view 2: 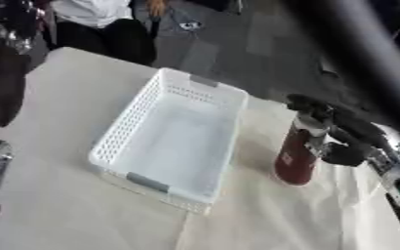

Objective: Pick up objects on the table and place them in the box.

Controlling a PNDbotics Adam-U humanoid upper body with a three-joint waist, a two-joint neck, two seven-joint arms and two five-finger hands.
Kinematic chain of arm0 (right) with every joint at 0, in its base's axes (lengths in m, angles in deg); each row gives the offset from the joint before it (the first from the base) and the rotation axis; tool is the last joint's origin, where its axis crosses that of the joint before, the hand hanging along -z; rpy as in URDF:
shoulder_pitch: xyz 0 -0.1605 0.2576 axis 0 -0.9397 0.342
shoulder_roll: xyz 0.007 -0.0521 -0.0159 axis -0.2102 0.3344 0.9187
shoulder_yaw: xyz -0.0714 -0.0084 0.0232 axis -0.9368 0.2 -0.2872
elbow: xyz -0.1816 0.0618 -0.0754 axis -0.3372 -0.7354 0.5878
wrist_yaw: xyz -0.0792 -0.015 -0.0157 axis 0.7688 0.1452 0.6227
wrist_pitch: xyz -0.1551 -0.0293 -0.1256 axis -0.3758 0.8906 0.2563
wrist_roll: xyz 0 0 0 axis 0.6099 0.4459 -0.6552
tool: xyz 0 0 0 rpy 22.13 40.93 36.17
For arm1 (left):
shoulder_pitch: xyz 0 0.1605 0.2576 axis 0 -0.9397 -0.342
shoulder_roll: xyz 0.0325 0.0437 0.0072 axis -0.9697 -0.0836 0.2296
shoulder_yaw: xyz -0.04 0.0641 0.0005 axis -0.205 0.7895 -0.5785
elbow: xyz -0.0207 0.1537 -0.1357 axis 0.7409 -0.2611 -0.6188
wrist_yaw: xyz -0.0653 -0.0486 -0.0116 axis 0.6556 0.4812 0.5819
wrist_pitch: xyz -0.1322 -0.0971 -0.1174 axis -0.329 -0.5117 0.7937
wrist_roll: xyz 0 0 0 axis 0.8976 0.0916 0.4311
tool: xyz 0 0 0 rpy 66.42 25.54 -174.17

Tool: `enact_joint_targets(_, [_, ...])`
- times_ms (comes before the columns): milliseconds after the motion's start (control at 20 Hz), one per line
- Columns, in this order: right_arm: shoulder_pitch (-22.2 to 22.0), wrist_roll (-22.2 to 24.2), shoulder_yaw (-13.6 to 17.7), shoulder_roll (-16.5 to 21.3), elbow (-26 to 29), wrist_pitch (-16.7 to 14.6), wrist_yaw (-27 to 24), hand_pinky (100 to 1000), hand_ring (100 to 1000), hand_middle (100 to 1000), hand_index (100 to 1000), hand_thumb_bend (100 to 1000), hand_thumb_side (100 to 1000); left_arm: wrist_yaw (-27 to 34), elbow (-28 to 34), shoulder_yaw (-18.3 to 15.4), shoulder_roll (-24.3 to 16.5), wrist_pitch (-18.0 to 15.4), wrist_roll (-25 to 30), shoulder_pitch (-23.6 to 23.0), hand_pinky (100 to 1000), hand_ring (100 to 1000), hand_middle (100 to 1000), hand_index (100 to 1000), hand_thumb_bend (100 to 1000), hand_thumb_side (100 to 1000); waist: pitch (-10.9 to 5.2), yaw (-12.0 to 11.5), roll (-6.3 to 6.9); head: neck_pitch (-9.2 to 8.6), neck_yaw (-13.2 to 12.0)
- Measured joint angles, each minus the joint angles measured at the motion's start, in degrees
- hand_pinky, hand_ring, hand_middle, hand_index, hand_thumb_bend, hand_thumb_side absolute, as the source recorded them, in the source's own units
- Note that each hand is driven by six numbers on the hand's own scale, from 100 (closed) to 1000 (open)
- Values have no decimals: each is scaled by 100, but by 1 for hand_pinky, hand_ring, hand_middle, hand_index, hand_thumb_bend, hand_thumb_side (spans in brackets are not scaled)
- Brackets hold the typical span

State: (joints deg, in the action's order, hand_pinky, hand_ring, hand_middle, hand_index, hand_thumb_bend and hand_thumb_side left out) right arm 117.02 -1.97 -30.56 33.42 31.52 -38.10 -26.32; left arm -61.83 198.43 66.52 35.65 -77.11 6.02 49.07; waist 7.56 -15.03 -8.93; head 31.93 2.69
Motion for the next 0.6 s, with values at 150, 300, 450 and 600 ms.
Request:
enact_joint_targets(150, [-2,-68,0,2,0,-55,111,733,882,964,1000,100,1000,0,0,0,0,8,9,0,1000,842,890,916,551,1000,0,0,0,0,-17])
enact_joint_targets(300, [-3,-142,-1,0,2,-79,185,654,814,903,963,100,1000,0,0,0,0,10,13,0,1000,842,890,916,551,1000,0,-1,0,0,-17])
enact_joint_targets(450, [-9,-250,-3,-7,10,-99,249,498,666,775,820,100,1000,1,0,0,0,12,15,0,1000,842,890,916,550,1000,0,-4,0,0,-18])
enact_joint_targets(600, [-46,-379,-3,-33,10,-103,282,396,583,724,751,100,1000,3,0,0,0,16,22,1,1000,842,890,916,550,1000,0,-7,0,0,-22])
